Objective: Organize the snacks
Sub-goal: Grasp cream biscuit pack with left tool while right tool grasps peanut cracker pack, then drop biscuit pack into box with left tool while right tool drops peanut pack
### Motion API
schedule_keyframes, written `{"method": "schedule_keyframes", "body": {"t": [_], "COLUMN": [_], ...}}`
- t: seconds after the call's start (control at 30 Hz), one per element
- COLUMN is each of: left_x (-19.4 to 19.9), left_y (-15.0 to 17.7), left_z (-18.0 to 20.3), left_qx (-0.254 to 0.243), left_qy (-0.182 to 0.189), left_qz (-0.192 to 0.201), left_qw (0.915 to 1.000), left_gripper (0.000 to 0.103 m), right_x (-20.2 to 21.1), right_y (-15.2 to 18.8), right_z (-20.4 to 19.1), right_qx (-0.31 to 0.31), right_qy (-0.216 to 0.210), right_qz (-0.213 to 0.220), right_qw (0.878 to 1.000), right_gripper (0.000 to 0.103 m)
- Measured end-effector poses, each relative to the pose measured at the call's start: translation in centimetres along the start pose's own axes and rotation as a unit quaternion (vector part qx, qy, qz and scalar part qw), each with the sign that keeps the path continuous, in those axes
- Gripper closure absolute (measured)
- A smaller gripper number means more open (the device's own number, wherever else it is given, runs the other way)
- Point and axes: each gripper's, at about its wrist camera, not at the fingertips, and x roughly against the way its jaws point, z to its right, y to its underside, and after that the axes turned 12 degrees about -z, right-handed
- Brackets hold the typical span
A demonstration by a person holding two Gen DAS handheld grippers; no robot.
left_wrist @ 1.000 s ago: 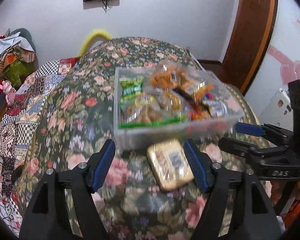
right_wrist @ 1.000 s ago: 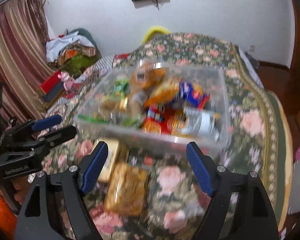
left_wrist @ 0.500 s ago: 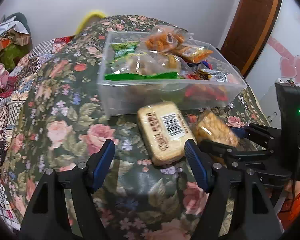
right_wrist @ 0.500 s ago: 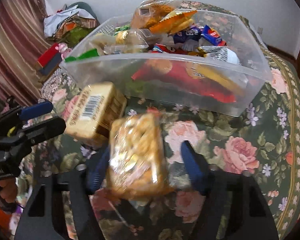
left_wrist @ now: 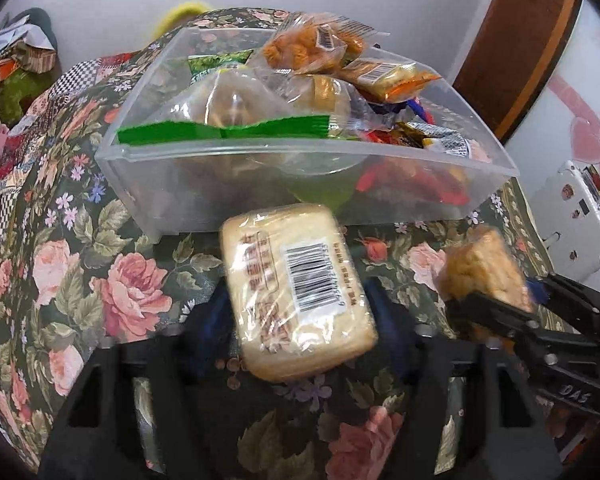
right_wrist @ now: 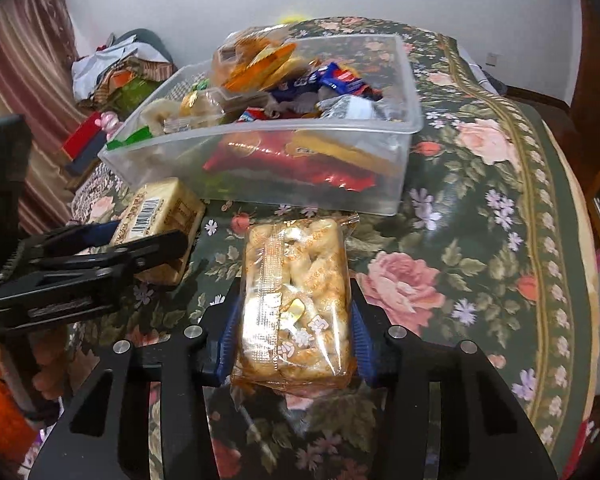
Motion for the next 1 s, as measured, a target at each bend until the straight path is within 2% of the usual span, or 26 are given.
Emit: {"method": "schedule_keyframes", "body": {"t": [0.1,0.23,0.53,0.77,1.0], "left_x": [0.6,2.1,7.1,10.2,11.5], "left_y": [0.5,1.3,1.9,0.0,-3.7], "left_z": [0.2,0.6,2.5,3.3,3.8], "left_qx": [-0.007,-0.016,-0.046,-0.05,-0.045], "left_qy": [0.003,0.013,0.02,0.027,0.024], "left_qz": [0.003,0.01,0.06,0.102,0.14], "left_qw": [1.0,0.9997,0.997,0.9932,0.9888], "left_gripper": [0.048,0.048,0.049,0.049,0.049], "right_x": [0.8,2.1,5.2,6.8,7.1], "right_y": [0.4,0.5,-0.6,-1.6,-3.6], "right_z": [0.1,0.2,-0.2,-0.1,0.6], "right_qx": [-0.002,-0.002,0.005,0.0,-0.008], "right_qy": [-0.002,-0.007,-0.013,-0.011,-0.007], "right_qz": [0.011,0.028,0.075,0.105,0.123], "right_qw": [1.0,1.0,0.997,0.994,0.992], "right_gripper": [0.059,0.06,0.06,0.06,0.06]}}
